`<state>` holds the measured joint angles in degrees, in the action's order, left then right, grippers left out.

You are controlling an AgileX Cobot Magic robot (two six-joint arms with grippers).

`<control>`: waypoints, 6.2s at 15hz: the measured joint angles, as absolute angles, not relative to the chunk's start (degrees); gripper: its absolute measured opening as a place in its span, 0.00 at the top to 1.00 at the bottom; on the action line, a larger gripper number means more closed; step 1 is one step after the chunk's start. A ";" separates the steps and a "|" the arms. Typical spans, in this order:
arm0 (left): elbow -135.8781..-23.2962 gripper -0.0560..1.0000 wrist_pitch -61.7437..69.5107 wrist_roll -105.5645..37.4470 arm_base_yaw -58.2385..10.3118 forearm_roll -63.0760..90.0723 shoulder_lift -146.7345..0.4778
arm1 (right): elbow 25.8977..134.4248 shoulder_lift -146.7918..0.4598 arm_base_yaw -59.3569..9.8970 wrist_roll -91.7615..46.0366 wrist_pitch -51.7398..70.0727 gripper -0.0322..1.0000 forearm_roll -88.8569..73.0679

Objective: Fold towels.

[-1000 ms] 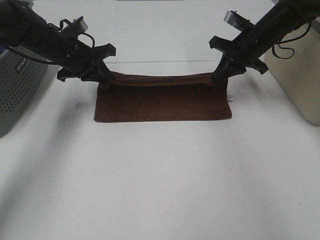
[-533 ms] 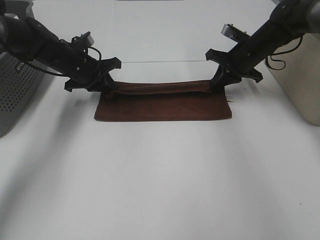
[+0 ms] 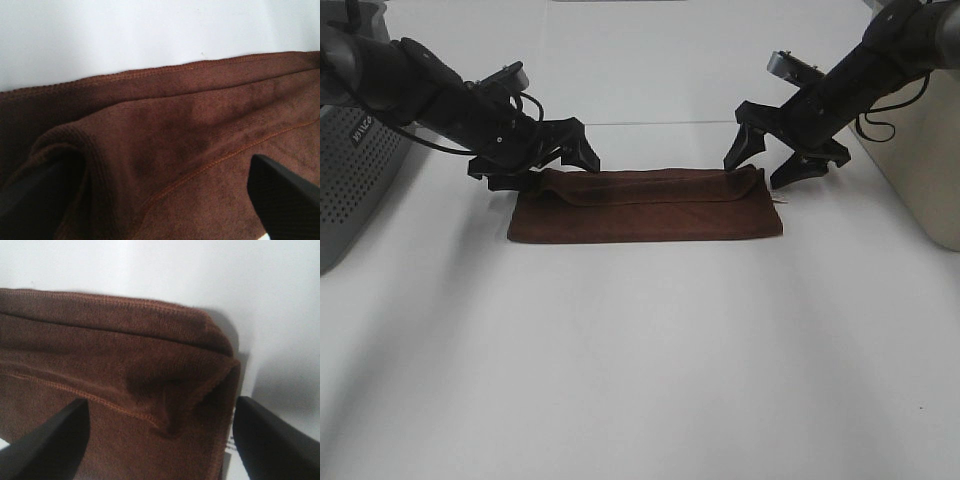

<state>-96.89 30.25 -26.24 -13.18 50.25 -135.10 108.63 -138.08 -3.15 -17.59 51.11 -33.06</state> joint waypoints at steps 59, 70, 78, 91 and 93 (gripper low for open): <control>-108.46 0.31 36.44 -12.55 -13.81 37.36 -130.52 | 108.80 -132.75 -8.08 -25.38 65.60 0.22 -55.86; -108.46 0.31 40.57 -12.43 -12.32 33.06 -130.52 | 108.98 -143.81 -13.41 -27.22 51.74 0.22 -61.36; -108.46 0.31 42.23 -12.43 -12.32 32.49 -130.52 | 108.98 -141.12 -5.84 -22.46 55.00 0.22 -49.27; -111.21 0.31 61.25 -10.37 -12.32 18.68 -109.38 | 107.37 -109.84 -7.22 -10.71 69.10 0.22 -23.89; -111.27 0.31 67.67 -5.79 -12.32 11.57 -105.54 | 103.02 -103.93 -7.22 -10.66 69.10 0.22 -21.83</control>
<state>-111.27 67.67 -5.79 -12.32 11.57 -105.54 103.02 -103.93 -7.22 -10.66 69.10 -21.83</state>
